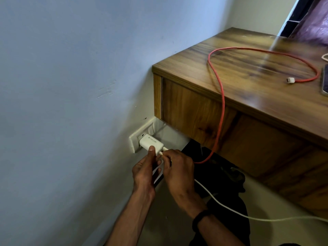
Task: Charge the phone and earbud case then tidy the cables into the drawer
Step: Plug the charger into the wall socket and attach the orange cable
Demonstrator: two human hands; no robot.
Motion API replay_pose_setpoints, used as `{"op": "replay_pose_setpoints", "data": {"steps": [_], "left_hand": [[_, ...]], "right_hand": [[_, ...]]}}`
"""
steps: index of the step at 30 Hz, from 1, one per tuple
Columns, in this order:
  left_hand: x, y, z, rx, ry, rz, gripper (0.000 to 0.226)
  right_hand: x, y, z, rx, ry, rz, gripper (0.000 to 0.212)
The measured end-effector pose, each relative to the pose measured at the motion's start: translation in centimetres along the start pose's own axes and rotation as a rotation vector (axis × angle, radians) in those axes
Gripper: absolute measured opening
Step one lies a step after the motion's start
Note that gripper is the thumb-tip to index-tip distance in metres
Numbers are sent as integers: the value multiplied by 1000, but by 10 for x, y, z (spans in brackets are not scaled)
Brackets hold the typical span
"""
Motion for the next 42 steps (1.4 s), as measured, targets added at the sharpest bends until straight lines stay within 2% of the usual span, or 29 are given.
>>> {"op": "replay_pose_setpoints", "data": {"steps": [8, 13, 16, 18, 21, 24, 27, 32, 34, 36, 39, 42], "left_hand": [[9, -2, -4, 1, 8, 31, 28], [13, -2, 0, 21, -14, 73, 28], [17, -7, 4, 37, 10, 54, 25], [20, -10, 11, 22, 84, -39, 24], [42, -4, 6, -101, 119, -291, 22], [84, 10, -18, -211, 18, -550, 22], [126, 26, -39, -236, -43, -713, 22], [195, 55, -92, -243, -147, -948, 23], [212, 65, -112, -268, -198, -1034, 27], [231, 76, -146, -355, -303, -1132, 27], [244, 84, -197, -572, -456, -1188, 18], [239, 88, -246, -814, -581, -1300, 10]], "right_hand": [[-2, -3, -6, 49, -97, 18, 19], [8, -13, 12, 129, -82, 57, 17], [20, -13, 13, 199, -102, 75, 27], [26, -12, 13, 226, -104, 104, 35], [35, -23, 27, 194, -79, 230, 38], [42, -42, 62, 134, -50, 370, 31], [49, -57, 106, 152, -6, 463, 29], [53, -76, 203, 168, 238, 621, 27], [49, -82, 238, 180, 285, 648, 28], [40, -83, 279, 212, 254, 634, 28], [19, -68, 328, 293, 205, 475, 28], [-7, -38, 372, 415, 275, 298, 17]]}}
Point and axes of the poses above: each hand's wrist, its own x-axis away from the middle knuckle, its own z-axis out of the back of the hand, y = z × x, the point moved 6 cm from there along -x, towards the middle knuckle, and after that the axes turned 2 degrees about z, right-handed, at the moved point
